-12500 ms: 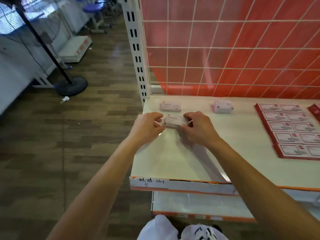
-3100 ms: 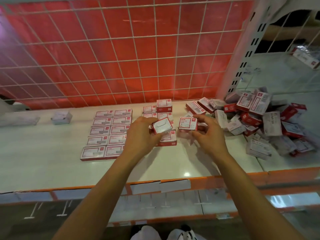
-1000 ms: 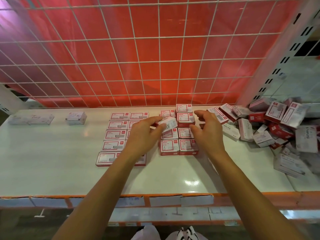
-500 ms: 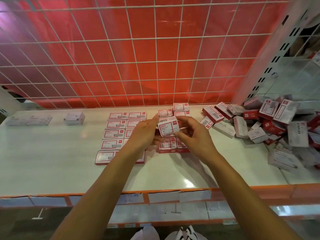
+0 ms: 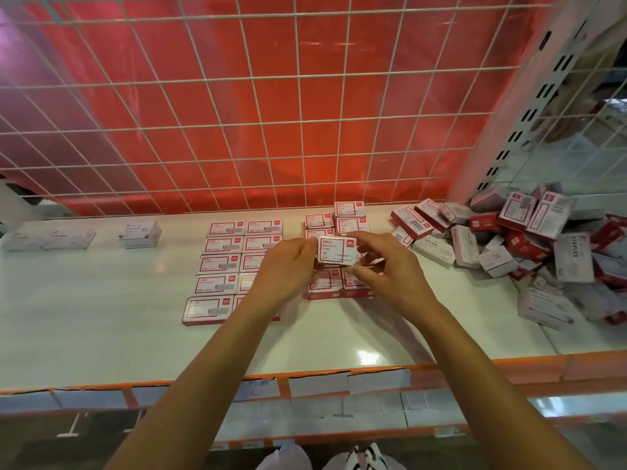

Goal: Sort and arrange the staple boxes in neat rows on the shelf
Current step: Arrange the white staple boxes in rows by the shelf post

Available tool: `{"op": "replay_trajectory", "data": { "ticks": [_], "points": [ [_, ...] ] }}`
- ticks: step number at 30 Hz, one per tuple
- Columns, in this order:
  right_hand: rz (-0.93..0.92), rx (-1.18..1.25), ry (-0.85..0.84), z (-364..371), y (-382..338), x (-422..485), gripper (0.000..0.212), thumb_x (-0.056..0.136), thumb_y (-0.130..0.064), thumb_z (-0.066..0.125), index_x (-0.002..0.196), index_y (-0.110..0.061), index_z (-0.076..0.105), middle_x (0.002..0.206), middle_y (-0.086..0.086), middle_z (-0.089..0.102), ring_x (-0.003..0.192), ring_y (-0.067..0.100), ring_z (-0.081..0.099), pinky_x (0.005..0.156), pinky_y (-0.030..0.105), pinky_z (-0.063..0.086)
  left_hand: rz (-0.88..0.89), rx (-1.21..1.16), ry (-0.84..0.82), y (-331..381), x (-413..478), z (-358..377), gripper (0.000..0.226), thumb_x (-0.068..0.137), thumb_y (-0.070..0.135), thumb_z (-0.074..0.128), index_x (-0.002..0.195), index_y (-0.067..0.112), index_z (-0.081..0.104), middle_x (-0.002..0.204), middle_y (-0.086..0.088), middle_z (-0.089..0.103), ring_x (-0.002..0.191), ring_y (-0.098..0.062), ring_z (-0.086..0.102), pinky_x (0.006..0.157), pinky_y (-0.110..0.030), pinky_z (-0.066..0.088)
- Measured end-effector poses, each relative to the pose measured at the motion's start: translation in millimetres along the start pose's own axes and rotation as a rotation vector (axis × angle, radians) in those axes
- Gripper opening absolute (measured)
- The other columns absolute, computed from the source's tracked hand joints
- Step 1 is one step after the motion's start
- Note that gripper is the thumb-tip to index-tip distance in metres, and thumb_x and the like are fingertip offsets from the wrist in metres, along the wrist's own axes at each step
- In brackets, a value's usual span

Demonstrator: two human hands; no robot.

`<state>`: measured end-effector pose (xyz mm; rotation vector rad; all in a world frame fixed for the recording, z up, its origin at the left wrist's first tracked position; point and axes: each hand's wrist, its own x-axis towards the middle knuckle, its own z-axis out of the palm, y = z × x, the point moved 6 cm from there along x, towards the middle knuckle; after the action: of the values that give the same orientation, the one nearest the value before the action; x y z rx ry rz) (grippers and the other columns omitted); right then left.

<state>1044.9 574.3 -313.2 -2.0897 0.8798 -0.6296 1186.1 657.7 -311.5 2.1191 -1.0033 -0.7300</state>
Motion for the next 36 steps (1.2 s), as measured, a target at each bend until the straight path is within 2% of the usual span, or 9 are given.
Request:
{"op": "replay_trajectory", "data": {
  "ticks": [4, 8, 11, 13, 16, 21, 26, 32, 36],
  "points": [
    [0.041, -0.03, 0.002, -7, 5, 4, 0.049, 0.086, -0.02, 0.066, 0.133, -0.023, 0.051, 0.114, -0.003, 0.058, 0.095, 0.007, 0.057, 0.086, 0.026, 0.052, 0.159, 0.241, 0.096, 11, -4, -1, 0.03, 0.101, 0.028, 0.041, 0.113, 0.017, 0.066, 0.108, -0.001, 0.068, 0.086, -0.011, 0.056, 0.071, -0.019, 0.041],
    [0.096, -0.018, -0.019, -17, 9, 7, 0.043, 0.09, -0.019, 0.062, 0.132, -0.024, 0.052, 0.111, -0.009, 0.057, 0.089, 0.0, 0.053, 0.073, 0.011, 0.044, 0.21, 0.335, 0.148, 12, -7, 2, 0.027, 0.097, 0.029, 0.049, 0.118, 0.021, 0.065, 0.113, 0.001, 0.067, 0.096, -0.015, 0.06, 0.083, -0.025, 0.047],
    [0.137, -0.023, -0.044, -20, 15, 10, 0.041, 0.091, -0.017, 0.06, 0.131, -0.024, 0.053, 0.107, -0.012, 0.057, 0.085, -0.003, 0.053, 0.065, 0.008, 0.04, 0.219, 0.432, 0.159, 11, -8, 4, 0.03, 0.097, 0.031, 0.051, 0.123, 0.022, 0.061, 0.119, 0.001, 0.063, 0.105, -0.016, 0.056, 0.09, -0.026, 0.043],
    [0.164, -0.004, -0.06, -19, 20, 10, 0.041, 0.091, -0.017, 0.06, 0.131, -0.023, 0.052, 0.113, -0.008, 0.058, 0.092, 0.003, 0.055, 0.067, 0.009, 0.041, 0.22, 0.467, 0.162, 11, -9, 5, 0.032, 0.096, 0.032, 0.051, 0.126, 0.023, 0.06, 0.121, 0.002, 0.062, 0.107, -0.016, 0.055, 0.092, -0.028, 0.043],
    [0.16, 0.018, -0.076, -20, 22, 7, 0.041, 0.091, -0.017, 0.06, 0.131, -0.023, 0.051, 0.112, -0.01, 0.058, 0.101, 0.01, 0.056, 0.072, 0.012, 0.044, 0.226, 0.479, 0.154, 11, -10, 6, 0.033, 0.096, 0.034, 0.05, 0.126, 0.022, 0.06, 0.121, 0.001, 0.062, 0.106, -0.016, 0.055, 0.092, -0.028, 0.044],
    [0.152, -0.01, -0.102, -24, 25, 7, 0.039, 0.091, -0.018, 0.06, 0.129, -0.024, 0.053, 0.114, -0.006, 0.06, 0.102, 0.013, 0.057, 0.083, 0.022, 0.047, 0.223, 0.495, 0.161, 8, -10, 9, 0.033, 0.096, 0.036, 0.051, 0.124, 0.022, 0.06, 0.12, 0.002, 0.063, 0.105, -0.015, 0.057, 0.091, -0.027, 0.044],
    [0.194, 0.01, -0.112, -15, 34, 6, 0.037, 0.092, -0.017, 0.059, 0.127, -0.027, 0.054, 0.11, -0.009, 0.06, 0.092, 0.002, 0.056, 0.064, 0.007, 0.043, 0.253, 0.502, 0.158, 12, -10, 14, 0.032, 0.096, 0.036, 0.05, 0.121, 0.021, 0.062, 0.119, 0.001, 0.064, 0.104, -0.016, 0.057, 0.09, -0.027, 0.044],
    [0.196, 0.002, -0.094, -11, 34, 6, 0.036, 0.094, -0.017, 0.056, 0.128, -0.024, 0.054, 0.105, -0.014, 0.058, 0.086, -0.003, 0.054, 0.063, 0.003, 0.041, 0.279, 0.52, 0.149, 13, -11, 17, 0.033, 0.096, 0.036, 0.05, 0.125, 0.022, 0.061, 0.122, 0.001, 0.063, 0.106, -0.016, 0.056, 0.092, -0.029, 0.045],
    [0.2, 0.015, -0.053, -10, 34, 8, 0.035, 0.094, -0.017, 0.055, 0.128, -0.024, 0.055, 0.1, -0.017, 0.058, 0.091, 0.003, 0.059, 0.062, 0.006, 0.043, 0.261, 0.519, 0.144, 14, -12, 18, 0.034, 0.096, 0.036, 0.05, 0.126, 0.022, 0.06, 0.124, 0.001, 0.062, 0.107, -0.016, 0.056, 0.093, -0.029, 0.045]
  ]
}}
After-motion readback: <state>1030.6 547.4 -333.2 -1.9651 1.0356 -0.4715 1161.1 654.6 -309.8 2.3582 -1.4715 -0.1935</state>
